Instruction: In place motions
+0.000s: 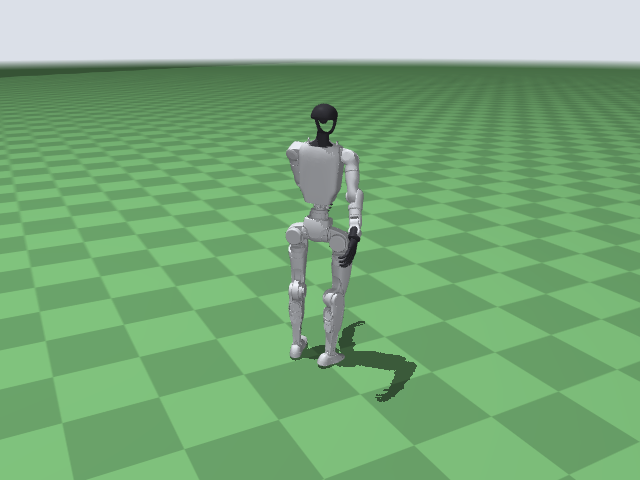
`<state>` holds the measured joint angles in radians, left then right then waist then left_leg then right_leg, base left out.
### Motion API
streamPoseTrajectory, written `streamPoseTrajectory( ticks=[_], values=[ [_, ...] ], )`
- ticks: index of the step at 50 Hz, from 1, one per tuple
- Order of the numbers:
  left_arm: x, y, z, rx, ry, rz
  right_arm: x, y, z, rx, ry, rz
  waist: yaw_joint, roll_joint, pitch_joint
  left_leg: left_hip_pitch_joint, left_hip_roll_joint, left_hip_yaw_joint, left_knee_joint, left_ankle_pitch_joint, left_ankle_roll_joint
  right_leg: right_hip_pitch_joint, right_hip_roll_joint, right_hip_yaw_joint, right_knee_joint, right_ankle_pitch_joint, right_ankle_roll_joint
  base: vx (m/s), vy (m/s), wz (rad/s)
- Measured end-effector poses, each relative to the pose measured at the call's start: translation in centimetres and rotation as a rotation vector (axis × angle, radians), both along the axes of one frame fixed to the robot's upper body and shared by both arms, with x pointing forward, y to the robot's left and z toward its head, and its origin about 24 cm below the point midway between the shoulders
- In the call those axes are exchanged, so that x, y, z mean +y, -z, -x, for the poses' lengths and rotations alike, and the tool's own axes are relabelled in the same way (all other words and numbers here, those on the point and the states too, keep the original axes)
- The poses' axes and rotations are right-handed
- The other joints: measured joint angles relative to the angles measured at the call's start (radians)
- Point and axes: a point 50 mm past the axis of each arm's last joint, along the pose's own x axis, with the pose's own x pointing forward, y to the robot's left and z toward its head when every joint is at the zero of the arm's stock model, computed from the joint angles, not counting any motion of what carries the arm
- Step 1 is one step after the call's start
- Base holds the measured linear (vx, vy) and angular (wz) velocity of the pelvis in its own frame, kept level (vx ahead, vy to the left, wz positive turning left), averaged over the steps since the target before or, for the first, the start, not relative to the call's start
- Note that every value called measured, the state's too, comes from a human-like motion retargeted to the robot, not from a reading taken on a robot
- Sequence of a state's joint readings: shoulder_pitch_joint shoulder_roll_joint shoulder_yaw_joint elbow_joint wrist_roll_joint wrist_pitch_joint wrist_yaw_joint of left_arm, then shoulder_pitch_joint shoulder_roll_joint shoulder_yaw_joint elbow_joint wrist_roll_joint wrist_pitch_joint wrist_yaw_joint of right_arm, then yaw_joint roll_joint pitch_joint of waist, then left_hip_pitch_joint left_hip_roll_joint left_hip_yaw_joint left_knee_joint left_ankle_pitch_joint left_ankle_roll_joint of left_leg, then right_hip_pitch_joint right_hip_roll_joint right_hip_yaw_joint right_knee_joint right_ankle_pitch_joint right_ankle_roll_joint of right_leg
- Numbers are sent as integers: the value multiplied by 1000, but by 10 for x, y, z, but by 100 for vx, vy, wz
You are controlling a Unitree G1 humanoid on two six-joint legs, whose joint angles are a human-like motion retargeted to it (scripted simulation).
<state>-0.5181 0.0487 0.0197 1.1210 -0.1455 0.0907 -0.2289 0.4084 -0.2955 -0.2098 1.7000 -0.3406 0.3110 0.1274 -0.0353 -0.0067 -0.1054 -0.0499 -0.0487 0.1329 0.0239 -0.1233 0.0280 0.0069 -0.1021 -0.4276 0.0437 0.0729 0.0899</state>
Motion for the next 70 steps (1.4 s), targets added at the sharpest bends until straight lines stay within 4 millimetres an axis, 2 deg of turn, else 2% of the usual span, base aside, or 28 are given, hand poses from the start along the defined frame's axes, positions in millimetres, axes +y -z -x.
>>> streamPoseTrajectory(
  ticks=[3,6,9,11,13,16,18,20,23,27,30,32,34,36,38,40,42,44,47,50,52,55,57,60,63,65,67,70],
  values=[
    [1,12,13,34,10,-31,4,11,-16,-57,5,-13,7,10,0,5,0,0,-3,-3,2,2,2,1,1,-1,1,0,6,-2],
    [2,42,51,186,27,-18,12,32,-52,-156,-59,-72,20,19,-7,9,2,1,-7,-6,2,3,5,-1,1,0,2,2,6,2],
    [10,80,117,438,11,30,22,54,-108,-294,-215,-183,30,26,-17,21,5,12,-18,-8,2,2,9,0,1,2,3,4,2,-3],
    [18,100,175,654,-38,61,32,68,-155,-415,-349,-280,36,30,-23,31,8,28,-26,-10,1,-1,13,7,2,5,2,2,1,-10],
    [27,110,240,894,-120,85,46,77,-210,-560,-488,-380,39,33,-26,41,12,44,-32,-13,0,-6,16,18,4,7,0,2,0,-27],
    [34,104,343,1260,-296,109,81,74,-298,-810,-674,-526,30,37,-21,57,15,59,-38,-18,-2,-12,22,36,9,9,-3,0,-4,-30],
    [32,88,408,1470,-416,116,113,60,-350,-983,-772,-619,19,40,-12,68,18,70,-41,-21,-3,-14,26,49,11,11,-5,0,-4,-31],
    [27,68,461,1617,-496,112,143,39,-394,-1153,-849,-699,8,44,-8,75,23,82,-44,-24,-4,-19,32,60,14,11,-7,-1,-3,-28],
    [16,42,513,1725,-515,120,178,3,-439,-1372,-932,-792,-1,54,-9,76,31,93,-45,-27,-7,-27,38,72,19,11,-5,-1,0,-14],
    [-3,21,542,1805,-600,188,197,-33,-469,-1569,-1047,-846,-6,58,-5,72,35,93,-42,-26,-9,-30,40,72,19,10,-3,0,0,0],
    [-8,20,542,1817,-707,217,194,-40,-474,-1620,-1143,-820,-12,49,-3,68,32,83,-39,-21,-10,-26,36,58,18,9,-4,-1,-4,22],
    [-5,30,529,1779,-732,203,184,-31,-466,-1591,-1181,-774,-14,41,-5,64,28,77,-37,-17,-10,-24,32,49,17,8,-3,1,-5,25],
    [1,47,505,1701,-708,177,170,-13,-451,-1511,-1192,-729,-15,34,-10,58,25,72,-36,-12,-10,-23,28,41,16,7,-3,2,-3,22],
    [10,67,471,1596,-644,139,150,13,-425,-1376,-1173,-690,-16,29,-15,52,22,65,-35,-7,-9,-23,25,33,15,7,-2,1,-1,20],
    [19,85,429,1475,-553,89,126,40,-390,-1191,-1131,-652,-20,26,-18,47,20,59,-34,-2,-9,-21,23,25,12,8,-2,0,-1,19],
    [29,100,379,1337,-452,30,98,63,-344,-959,-1066,-610,-29,22,-18,44,18,54,-33,4,-9,-15,22,16,9,9,-1,0,0,20],
    [36,109,321,1185,-354,-18,68,75,-289,-706,-954,-562,-40,20,-15,42,18,48,-32,9,-8,-7,20,7,5,10,0,-2,0,20],
    [39,111,259,1014,-270,-38,44,75,-236,-506,-797,-503,-47,20,-8,39,18,45,-30,14,-7,-2,19,2,4,10,2,0,0,0],
    [36,97,168,741,-173,-19,24,67,-170,-377,-524,-394,-54,19,6,30,18,40,-24,19,-5,-1,18,4,2,10,4,0,0,0],
    [28,68,92,485,-108,17,17,59,-121,-381,-276,-273,-56,16,12,20,16,34,-18,19,-4,-9,17,17,2,10,4,-2,-1,-18],
    [22,47,54,333,-80,26,12,51,-95,-381,-145,-193,-46,15,10,18,15,38,-16,17,-2,-15,16,26,3,12,3,1,-1,-35],
    [18,19,18,144,-53,17,3,36,-60,-322,-20,-54,-33,12,3,19,14,47,-14,13,0,-22,13,32,4,15,2,3,0,-29],
    [17,7,5,57,-40,-2,-1,27,-44,-263,20,35,-24,13,5,21,13,52,-13,12,1,-23,12,34,5,16,0,1,1,-11],
    [16,2,1,3,-20,-36,-3,21,-32,-198,45,115,-12,19,10,25,12,53,-13,11,3,-20,12,36,5,15,-2,0,0,0],
    [13,19,21,69,11,-54,3,29,-47,-233,41,93,-4,25,11,28,10,46,-16,13,3,-13,11,28,5,12,-3,0,2,17],
    [12,39,46,169,40,-63,10,40,-67,-288,35,33,3,29,7,28,9,39,-18,16,2,-10,11,21,4,10,-4,2,5,35],
    [16,64,83,320,67,-81,17,51,-96,-356,-7,-41,14,33,1,30,9,37,-21,17,1,-9,10,16,3,10,-3,3,7,27],
    [28,96,159,626,74,-112,29,66,-153,-473,-155,-170,34,39,-7,43,7,46,-28,16,2,-7,11,17,3,13,-3,4,4,3]
  ],
)
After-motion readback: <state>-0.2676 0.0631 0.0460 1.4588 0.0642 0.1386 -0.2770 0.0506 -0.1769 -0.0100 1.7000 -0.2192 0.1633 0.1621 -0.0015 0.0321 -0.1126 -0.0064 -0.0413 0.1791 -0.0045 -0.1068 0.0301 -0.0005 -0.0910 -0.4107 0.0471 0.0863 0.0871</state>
